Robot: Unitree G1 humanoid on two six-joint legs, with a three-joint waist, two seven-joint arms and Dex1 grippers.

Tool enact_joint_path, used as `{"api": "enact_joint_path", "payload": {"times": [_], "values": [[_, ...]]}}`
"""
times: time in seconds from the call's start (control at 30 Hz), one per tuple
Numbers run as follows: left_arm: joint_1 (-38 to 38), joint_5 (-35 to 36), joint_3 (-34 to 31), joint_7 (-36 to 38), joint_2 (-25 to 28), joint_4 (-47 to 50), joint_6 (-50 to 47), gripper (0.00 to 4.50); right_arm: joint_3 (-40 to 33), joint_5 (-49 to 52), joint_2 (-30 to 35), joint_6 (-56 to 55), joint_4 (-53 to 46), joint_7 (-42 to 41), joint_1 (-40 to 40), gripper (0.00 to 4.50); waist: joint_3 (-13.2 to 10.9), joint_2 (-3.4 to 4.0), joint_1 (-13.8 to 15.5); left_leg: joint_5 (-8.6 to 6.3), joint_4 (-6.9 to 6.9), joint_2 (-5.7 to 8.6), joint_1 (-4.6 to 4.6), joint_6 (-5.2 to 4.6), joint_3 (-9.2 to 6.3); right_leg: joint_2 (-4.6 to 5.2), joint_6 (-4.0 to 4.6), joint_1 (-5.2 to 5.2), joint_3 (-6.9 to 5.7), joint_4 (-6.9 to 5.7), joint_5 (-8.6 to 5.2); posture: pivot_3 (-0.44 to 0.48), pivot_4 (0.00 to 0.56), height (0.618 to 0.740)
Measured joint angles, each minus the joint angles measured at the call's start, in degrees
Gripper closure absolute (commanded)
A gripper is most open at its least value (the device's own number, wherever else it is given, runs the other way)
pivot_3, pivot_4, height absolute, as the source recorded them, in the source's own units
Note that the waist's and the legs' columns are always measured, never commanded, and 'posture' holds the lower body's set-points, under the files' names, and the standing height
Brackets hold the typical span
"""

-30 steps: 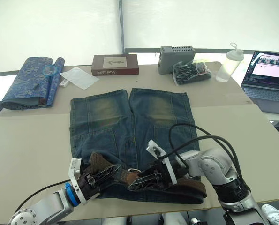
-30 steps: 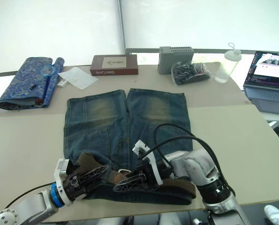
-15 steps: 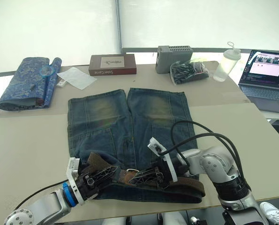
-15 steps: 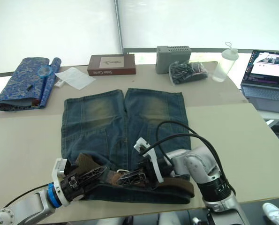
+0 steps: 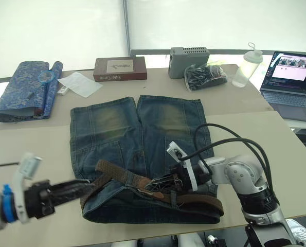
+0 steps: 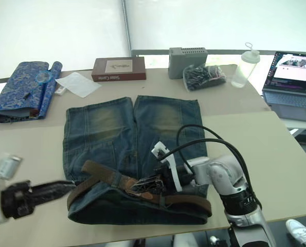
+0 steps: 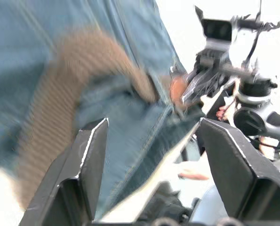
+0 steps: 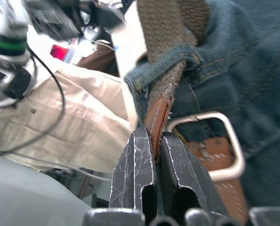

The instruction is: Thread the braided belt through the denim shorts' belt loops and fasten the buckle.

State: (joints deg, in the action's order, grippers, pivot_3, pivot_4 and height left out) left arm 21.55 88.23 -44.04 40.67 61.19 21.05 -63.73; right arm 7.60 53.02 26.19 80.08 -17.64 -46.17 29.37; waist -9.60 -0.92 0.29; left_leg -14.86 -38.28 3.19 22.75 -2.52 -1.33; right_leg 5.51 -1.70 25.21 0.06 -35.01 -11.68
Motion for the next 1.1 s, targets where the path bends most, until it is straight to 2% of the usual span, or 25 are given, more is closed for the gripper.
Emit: {"api": "enact_joint_path", "payload": {"times": [0.03,0.07,0.13,0.2,0.23,0.3,0.37,0.47,0.6,0.67,0.77,0.83,0.97,1.0,1.1], "values": [[-1.4,-1.5,0.1,0.8,0.0,-1.8,0.4,1.94,-0.9,0.2,1.0,0.1,-0.4,0.0,0.1,4.5,0.0,-0.01,-0.1,0.0,0.0,-0.02,0.02,-0.01,0.0,0.01,-0.03,0.01,0.0,0.02,0.02,0.0,0.15,0.74],[-3.0,-3.2,0.8,1.4,0.0,-3.2,1.1,2.35,-1.9,0.7,2.1,0.3,-1.0,0.1,0.0,4.5,0.0,-0.03,-0.1,0.0,0.01,-0.03,0.03,-0.02,-0.01,0.05,-0.04,0.01,0.02,0.02,0.02,0.0,0.15,0.74],[-7.4,-7.5,3.6,1.2,-0.6,-5.3,3.0,3.41,-3.3,2.3,5.0,1.0,-3.2,0.1,-0.4,4.5,0.0,-0.03,0.0,-0.03,0.03,-0.02,0.08,-0.06,-0.02,0.16,-0.06,0.05,0.02,0.05,0.03,0.0,0.15,0.74],[-13.3,-14.1,8.5,-1.1,-3.0,-7.6,6.9,4.27,-4.0,3.1,7.2,1.4,-5.6,0.1,-1.0,4.5,0.0,-0.03,0.3,-0.03,0.07,0.0,0.1,-0.06,-0.05,0.36,-0.07,0.06,0.03,0.03,0.05,0.0,0.15,0.74],[-15.8,-17.8,11.4,-2.7,-4.2,-8.5,8.8,4.4,-3.9,3.5,7.7,1.4,-6.3,0.1,-1.1,4.5,0.0,-0.04,0.3,-0.03,0.09,0.01,0.1,-0.06,-0.05,0.37,-0.07,0.06,0.04,0.02,0.06,0.0,0.15,0.74],[-18.6,-24.5,17.2,-4.8,-6.4,-9.0,11.5,4.4,-3.7,4.1,7.8,1.4,-7.6,0.4,-1.2,4.5,0.0,-0.13,0.3,-0.03,0.09,0.01,0.19,-0.06,-0.05,0.42,-0.07,0.09,0.15,0.02,0.07,0.0,0.15,0.74],[-20.7,-27.8,20.9,-6.1,-9.6,-8.2,12.7,4.4,-3.5,4.2,7.7,1.4,-8.2,1.3,-1.3,4.5,0.0,-0.2,0.0,-0.07,0.1,0.04,0.36,-0.12,-0.05,0.48,-0.14,0.28,0.41,0.02,0.12,0.0,0.15,0.74],[-21.2,-29.6,23.5,-6.2,-11.4,-5.0,13.0,4.4,-3.0,4.2,6.9,1.4,-9.0,2.7,-1.3,4.5,0.0,-0.36,-0.2,0.0,0.09,0.07,0.7,-0.02,-0.03,0.48,-0.15,0.79,0.49,-0.11,0.15,0.0,0.15,0.74],[-21.4,-32.4,25.7,-6.8,-12.7,-2.9,12.9,4.4,-1.0,4.1,6.7,1.2,-10.0,3.8,-1.5,4.5,0.0,-0.36,-0.3,0.08,0.09,0.07,0.81,0.1,-0.01,0.46,-0.14,0.92,0.5,-0.16,0.15,0.0,0.15,0.74],[-21.3,-37.0,28.6,-7.2,-12.6,-3.6,14.2,4.4,-1.0,4.1,6.9,1.1,-10.1,3.9,-1.5,4.5,0.0,-0.36,-0.3,0.07,0.08,0.09,0.77,0.02,0.01,0.47,-0.13,0.87,0.51,-0.18,0.16,0.0,0.15,0.74],[-21.2,-47.6,35.1,-5.0,-11.2,-8.5,21.9,4.4,-1.1,4.1,9.0,0.8,-10.5,3.5,-2.3,4.5,0.0,-0.37,-0.2,0.14,0.07,0.12,0.67,-0.07,0.1,0.46,-0.1,0.8,0.41,-0.21,0.24,0.0,0.15,0.74],[-22.8,-53.1,37.9,-3.7,-10.5,-11.6,27.3,4.4,-1.2,4.1,9.7,0.6,-10.6,3.2,-2.7,4.5,0.1,-0.29,0.0,0.15,0.07,0.03,0.28,-0.05,0.09,0.48,-0.05,0.35,0.39,-0.17,0.29,0.0,0.15,0.74],[-27.8,-63.4,42.6,-2.8,-9.9,-21.1,37.4,4.4,-1.4,4.2,11.5,0.3,-11.1,2.8,-3.1,4.5,0.2,0.0,0.2,0.14,0.1,-0.11,-0.53,-0.04,0.09,0.51,-0.06,-0.53,0.38,-0.04,0.27,0.0,0.15,0.74],[-30.3,-65.8,44.1,-2.6,-10.3,-24.5,40.1,4.4,-1.5,4.2,12.1,0.3,-11.2,2.8,-3.3,4.5,0.3,0.1,0.3,0.13,0.1,-0.15,-0.73,-0.02,0.09,0.53,-0.3,-0.81,0.34,0.01,0.12,0.0,0.15,0.74],[-36.7,-72.3,46.7,-2.4,-11.5,-35.6,47.8,4.4,-2.1,4.2,14.5,-0.5,-11.7,2.8,-3.7,4.5,0.5,0.31,0.4,0.16,0.1,-0.22,-0.91,-0.06,0.04,0.48,-0.59,-0.99,-0.12,-0.04,-0.03,0.0,0.15,0.74]]}}
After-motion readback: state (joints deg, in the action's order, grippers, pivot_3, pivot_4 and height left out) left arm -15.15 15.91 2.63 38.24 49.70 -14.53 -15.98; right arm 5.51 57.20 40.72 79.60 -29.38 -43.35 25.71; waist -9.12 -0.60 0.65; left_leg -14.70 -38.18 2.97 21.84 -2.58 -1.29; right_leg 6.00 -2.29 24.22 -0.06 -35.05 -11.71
